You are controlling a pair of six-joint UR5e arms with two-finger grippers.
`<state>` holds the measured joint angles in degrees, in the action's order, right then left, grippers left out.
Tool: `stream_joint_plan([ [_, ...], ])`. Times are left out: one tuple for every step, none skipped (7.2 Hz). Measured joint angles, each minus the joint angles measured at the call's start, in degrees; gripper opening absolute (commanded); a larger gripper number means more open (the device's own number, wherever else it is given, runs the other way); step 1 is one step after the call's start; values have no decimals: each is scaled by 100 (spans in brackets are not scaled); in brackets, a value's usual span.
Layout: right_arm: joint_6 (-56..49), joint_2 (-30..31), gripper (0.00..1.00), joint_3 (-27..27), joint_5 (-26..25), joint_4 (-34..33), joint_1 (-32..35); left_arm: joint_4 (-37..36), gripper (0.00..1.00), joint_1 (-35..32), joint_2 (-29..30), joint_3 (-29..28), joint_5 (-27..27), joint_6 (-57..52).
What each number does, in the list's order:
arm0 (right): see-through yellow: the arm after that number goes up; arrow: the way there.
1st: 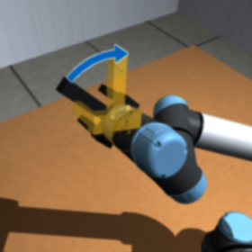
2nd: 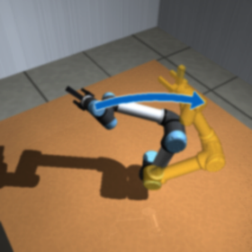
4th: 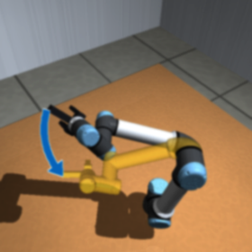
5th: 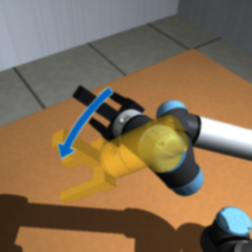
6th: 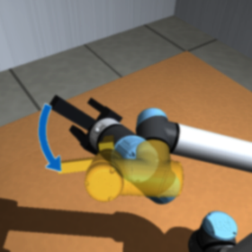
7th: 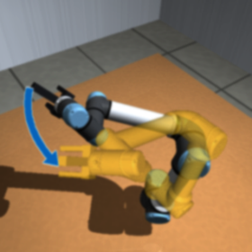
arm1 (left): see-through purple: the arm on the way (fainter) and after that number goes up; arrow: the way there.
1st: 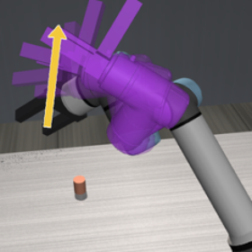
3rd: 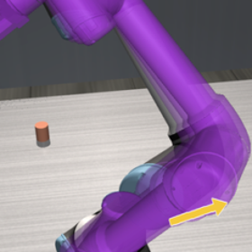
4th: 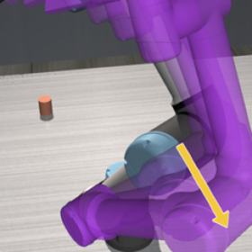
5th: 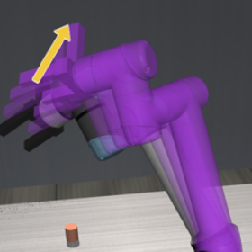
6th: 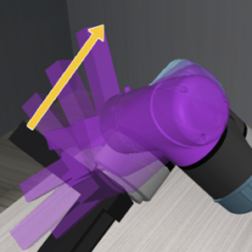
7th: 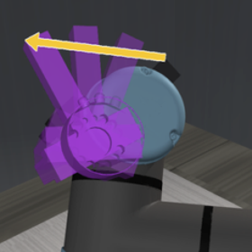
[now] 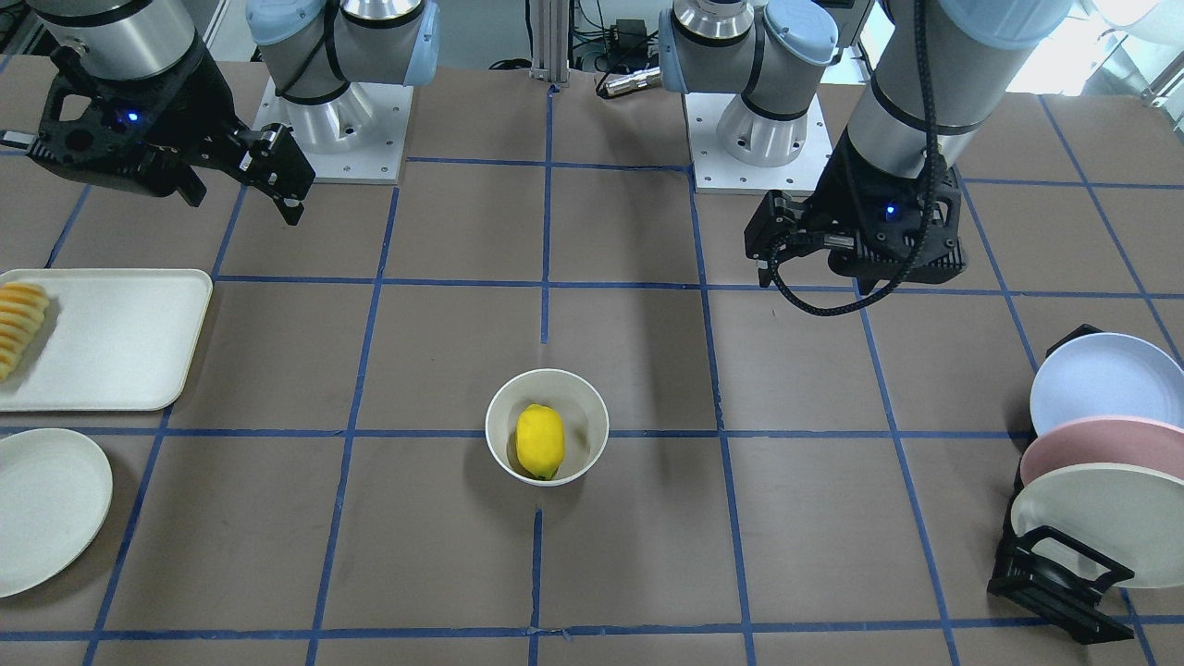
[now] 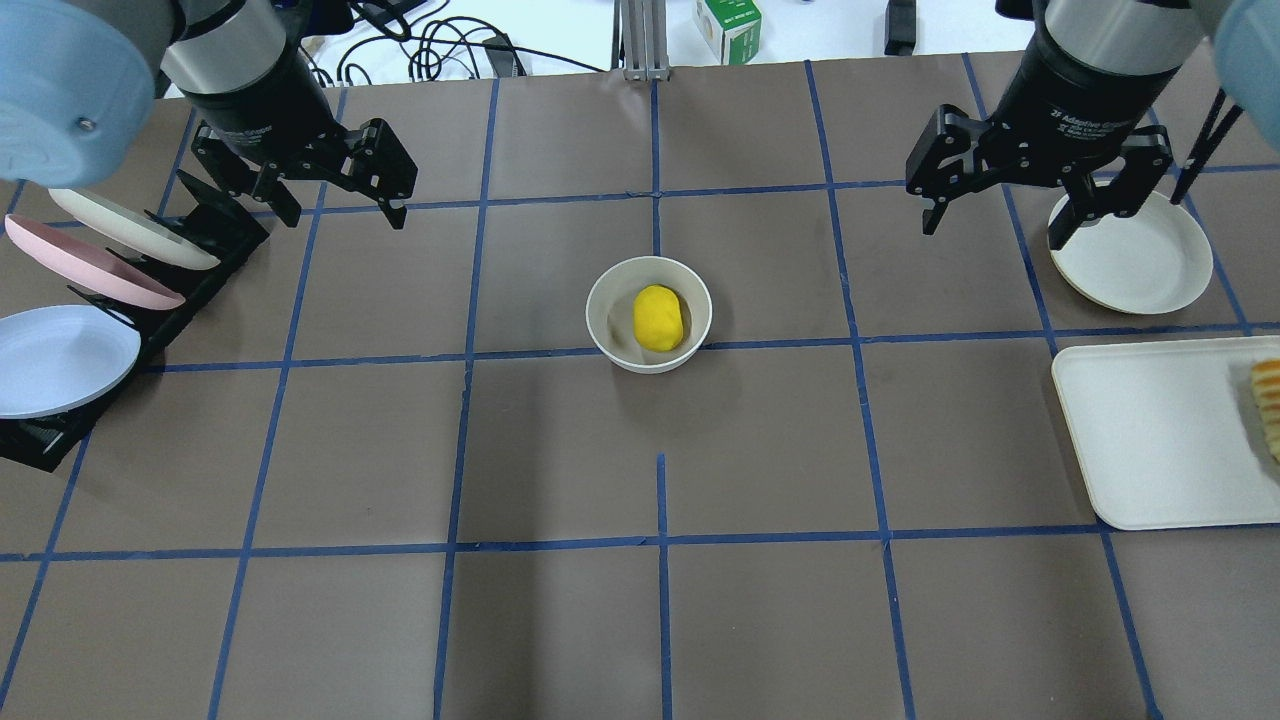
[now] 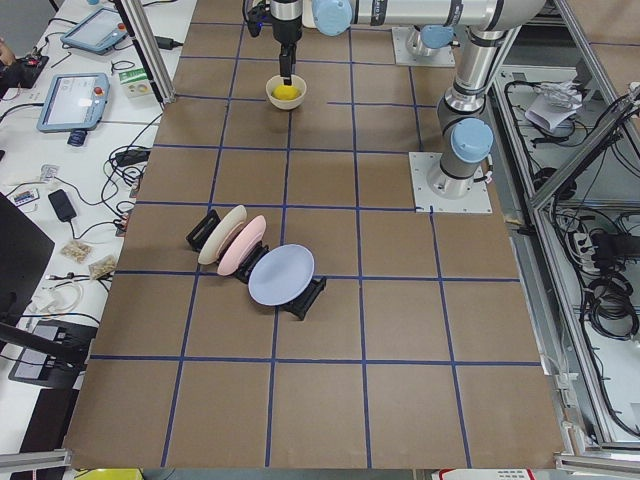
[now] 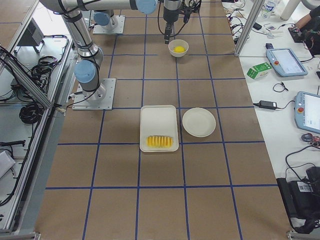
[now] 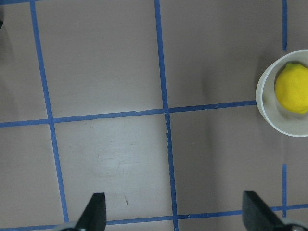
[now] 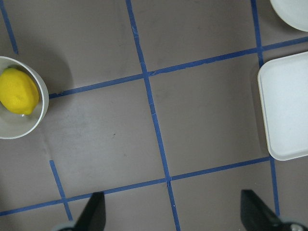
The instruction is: Place bowl and put lemon in it
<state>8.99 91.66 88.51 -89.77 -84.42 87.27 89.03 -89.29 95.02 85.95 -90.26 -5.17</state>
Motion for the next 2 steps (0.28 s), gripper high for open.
stream_joint_plan([
  [-6, 1, 100, 0, -19, 7, 0, -2, 100, 0, -3, 0, 0, -3],
  [-12, 1, 100, 0, -27, 11, 0, -6, 100, 1, -5, 0, 2, -5],
])
